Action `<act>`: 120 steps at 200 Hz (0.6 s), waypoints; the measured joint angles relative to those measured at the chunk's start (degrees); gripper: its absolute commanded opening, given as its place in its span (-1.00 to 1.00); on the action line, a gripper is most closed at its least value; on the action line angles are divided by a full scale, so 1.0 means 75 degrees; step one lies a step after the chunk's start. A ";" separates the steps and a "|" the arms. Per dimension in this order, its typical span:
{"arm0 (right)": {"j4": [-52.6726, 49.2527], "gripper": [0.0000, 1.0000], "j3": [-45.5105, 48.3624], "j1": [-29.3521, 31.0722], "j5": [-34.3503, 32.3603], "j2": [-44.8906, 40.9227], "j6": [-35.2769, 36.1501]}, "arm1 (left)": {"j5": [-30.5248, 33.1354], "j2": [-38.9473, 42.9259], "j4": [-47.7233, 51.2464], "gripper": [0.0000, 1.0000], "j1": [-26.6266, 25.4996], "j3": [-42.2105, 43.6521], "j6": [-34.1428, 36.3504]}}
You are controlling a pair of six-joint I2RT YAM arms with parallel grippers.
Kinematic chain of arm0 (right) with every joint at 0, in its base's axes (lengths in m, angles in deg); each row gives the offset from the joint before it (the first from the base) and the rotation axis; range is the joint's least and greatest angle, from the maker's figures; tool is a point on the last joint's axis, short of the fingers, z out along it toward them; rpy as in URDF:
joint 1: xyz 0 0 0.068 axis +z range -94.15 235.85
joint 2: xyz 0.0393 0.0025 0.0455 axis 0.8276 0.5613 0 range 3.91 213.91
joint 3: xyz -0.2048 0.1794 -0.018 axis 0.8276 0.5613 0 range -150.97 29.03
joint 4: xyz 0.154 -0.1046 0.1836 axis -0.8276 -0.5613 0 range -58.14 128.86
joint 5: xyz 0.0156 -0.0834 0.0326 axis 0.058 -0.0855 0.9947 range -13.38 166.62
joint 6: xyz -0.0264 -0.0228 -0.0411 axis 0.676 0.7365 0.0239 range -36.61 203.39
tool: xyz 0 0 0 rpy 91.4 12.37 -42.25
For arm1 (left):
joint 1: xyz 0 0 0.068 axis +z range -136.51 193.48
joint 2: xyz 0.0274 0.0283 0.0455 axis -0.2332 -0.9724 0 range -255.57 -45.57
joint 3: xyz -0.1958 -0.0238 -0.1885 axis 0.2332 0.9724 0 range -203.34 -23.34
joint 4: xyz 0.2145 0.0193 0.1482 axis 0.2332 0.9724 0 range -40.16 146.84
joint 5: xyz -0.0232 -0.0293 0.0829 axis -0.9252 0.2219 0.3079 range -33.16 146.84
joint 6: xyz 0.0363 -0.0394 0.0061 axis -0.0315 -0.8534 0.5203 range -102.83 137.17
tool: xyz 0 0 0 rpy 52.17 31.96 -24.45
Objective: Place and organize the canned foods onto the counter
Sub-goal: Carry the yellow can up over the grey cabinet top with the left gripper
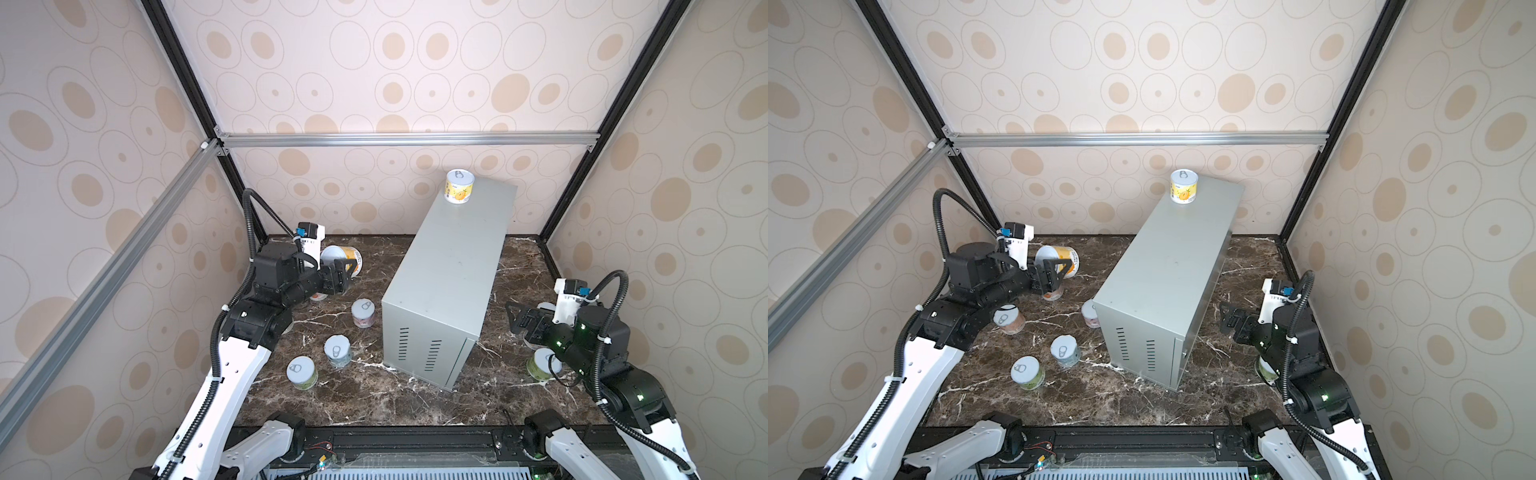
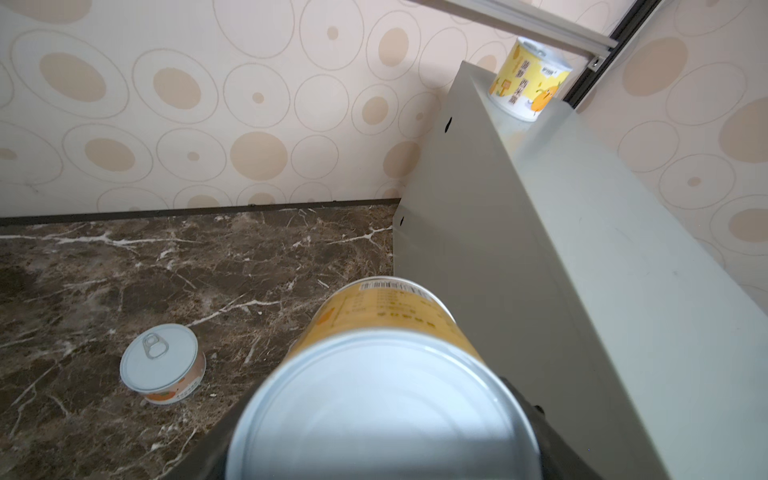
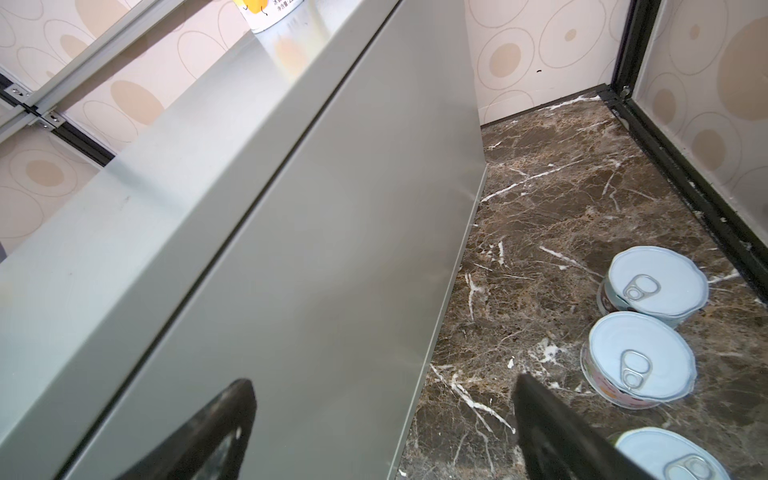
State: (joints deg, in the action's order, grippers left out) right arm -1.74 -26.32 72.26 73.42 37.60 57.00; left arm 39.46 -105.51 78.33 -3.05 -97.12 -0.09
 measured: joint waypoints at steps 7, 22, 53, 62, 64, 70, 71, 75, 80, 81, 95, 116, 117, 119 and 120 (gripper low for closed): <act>-0.0035 0.98 0.0000 0.0000 -0.0009 0.0000 0.0047 | -0.0041 -0.0079 0.0003 0.06 -0.0006 -0.0184 0.0020; -0.0079 0.98 0.0000 0.0000 -0.0032 0.0000 0.0140 | -0.0114 -0.0221 0.0017 0.04 -0.0035 -0.0545 0.0029; -0.0082 0.98 0.0000 0.0000 -0.0064 0.0000 0.0300 | -0.0227 -0.0571 0.0052 0.01 -0.0248 -0.1154 0.0044; -0.0085 0.98 0.0000 0.0000 -0.0067 0.0000 0.0338 | -0.0219 -0.0682 0.0076 0.01 -0.0347 -0.1288 0.0058; -0.0082 0.98 0.0000 0.0000 -0.0070 0.0000 0.0341 | -0.0221 -0.0708 0.0090 0.01 -0.0373 -0.1326 0.0064; -0.0082 0.98 0.0000 0.0000 -0.0073 0.0000 0.0370 | -0.0213 -0.0807 0.0134 0.02 -0.0458 -0.1440 0.0082; -0.0082 0.98 0.0000 0.0000 -0.0076 0.0000 0.0376 | -0.0213 -0.0816 0.0140 0.02 -0.0469 -0.1454 0.0085; -0.0082 0.98 0.0000 0.0000 -0.0085 0.0000 0.0396 | -0.0201 -0.0880 0.0175 0.01 -0.0525 -0.1524 0.0090; -0.0082 0.98 0.0000 0.0000 -0.0090 0.0000 0.0431 | -0.0198 -0.0968 0.0216 0.02 -0.0603 -0.1629 0.0108; -0.0085 0.98 0.0000 0.0000 -0.0090 0.0000 0.0434 | -0.0189 -0.0991 0.0221 0.01 -0.0627 -0.1658 0.0114; -0.0085 0.98 0.0000 0.0000 -0.0096 0.0000 0.0504 | -0.0122 -0.1227 0.0358 0.01 -0.0851 -0.1958 0.0189; -0.0085 0.98 0.0000 0.0000 -0.0122 0.0000 0.0589 | 0.0026 -0.1568 0.0641 0.01 -0.1204 -0.2454 0.0344; -0.0082 0.98 0.0000 0.0000 -0.0122 0.0000 0.0595 | 0.0032 -0.1577 0.0653 0.01 -0.1215 -0.2468 0.0350; -0.0082 0.98 0.0000 0.0000 -0.0125 0.0000 0.0597 | 0.0047 -0.1612 0.0679 0.01 -0.1250 -0.2518 0.0367; -0.0082 0.98 0.0000 0.0000 -0.0125 0.0000 0.0597 | 0.0064 -0.1632 0.0697 0.01 -0.1274 -0.2556 0.0382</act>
State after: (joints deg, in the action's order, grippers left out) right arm -2.35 -26.32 72.26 72.48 37.60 61.48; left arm 39.94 -117.75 83.56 -12.60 -116.29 2.77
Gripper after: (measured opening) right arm 0.988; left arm 0.762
